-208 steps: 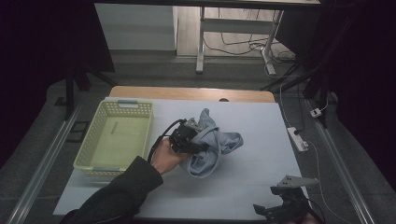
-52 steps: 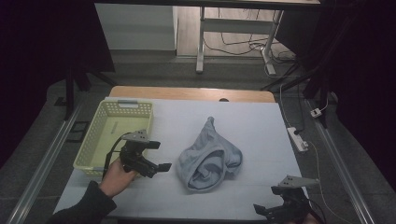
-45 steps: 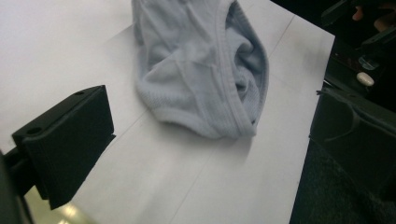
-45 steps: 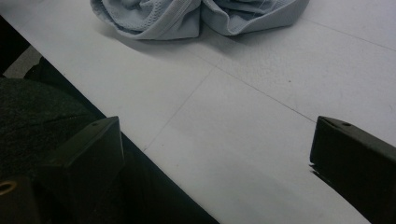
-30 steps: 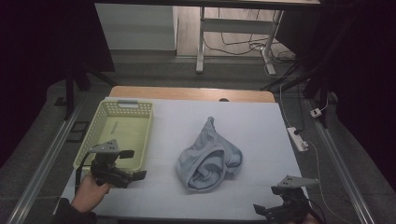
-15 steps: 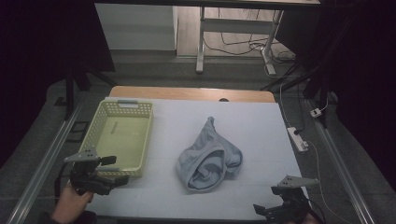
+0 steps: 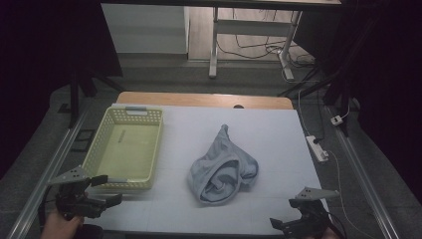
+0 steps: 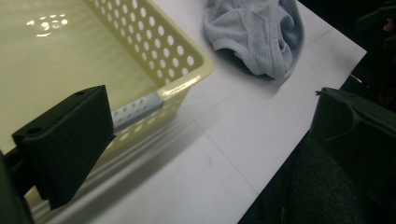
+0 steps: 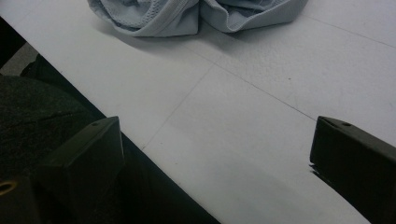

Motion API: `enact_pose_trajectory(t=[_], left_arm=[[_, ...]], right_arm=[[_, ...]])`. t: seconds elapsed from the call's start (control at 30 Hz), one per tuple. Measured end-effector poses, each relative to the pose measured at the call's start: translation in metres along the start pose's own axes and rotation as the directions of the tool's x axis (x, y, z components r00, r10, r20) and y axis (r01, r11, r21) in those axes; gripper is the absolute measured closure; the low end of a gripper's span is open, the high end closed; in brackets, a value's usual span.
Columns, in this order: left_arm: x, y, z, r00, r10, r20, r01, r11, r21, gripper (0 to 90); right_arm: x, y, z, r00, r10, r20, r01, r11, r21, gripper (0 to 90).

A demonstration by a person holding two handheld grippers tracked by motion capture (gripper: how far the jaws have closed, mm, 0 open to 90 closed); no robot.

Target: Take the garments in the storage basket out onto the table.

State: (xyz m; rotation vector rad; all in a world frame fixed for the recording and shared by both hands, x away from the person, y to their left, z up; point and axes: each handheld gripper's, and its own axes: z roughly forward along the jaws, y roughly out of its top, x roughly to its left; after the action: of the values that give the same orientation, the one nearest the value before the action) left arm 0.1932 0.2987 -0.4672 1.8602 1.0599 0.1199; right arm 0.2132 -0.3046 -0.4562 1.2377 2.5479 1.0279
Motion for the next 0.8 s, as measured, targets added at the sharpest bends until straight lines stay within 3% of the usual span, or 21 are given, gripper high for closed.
enact_pose_trajectory(t=[0.3, 0.63, 0.8], left_arm=[[0.003, -0.012, -0.010, 0.9975, -0.012, -0.070, 0.013, 0.9998, 0.014, 0.0], [0.004, -0.021, -0.014, 0.9927, -0.022, -0.119, 0.028, 0.9987, 0.044, 0.0], [0.003, -0.023, -0.013, 0.9889, -0.017, -0.148, 0.032, 0.9943, 0.102, 0.0]], right_arm=[[0.000, 0.000, 0.000, 1.0000, 0.000, 0.003, 0.000, 1.000, 0.003, 2.3], [0.001, 0.000, 0.000, 1.0000, 0.000, 0.002, 0.000, 1.000, 0.006, 2.3], [0.001, 0.001, 0.001, 1.0000, -0.006, 0.004, 0.006, 1.000, 0.009, 2.3]])
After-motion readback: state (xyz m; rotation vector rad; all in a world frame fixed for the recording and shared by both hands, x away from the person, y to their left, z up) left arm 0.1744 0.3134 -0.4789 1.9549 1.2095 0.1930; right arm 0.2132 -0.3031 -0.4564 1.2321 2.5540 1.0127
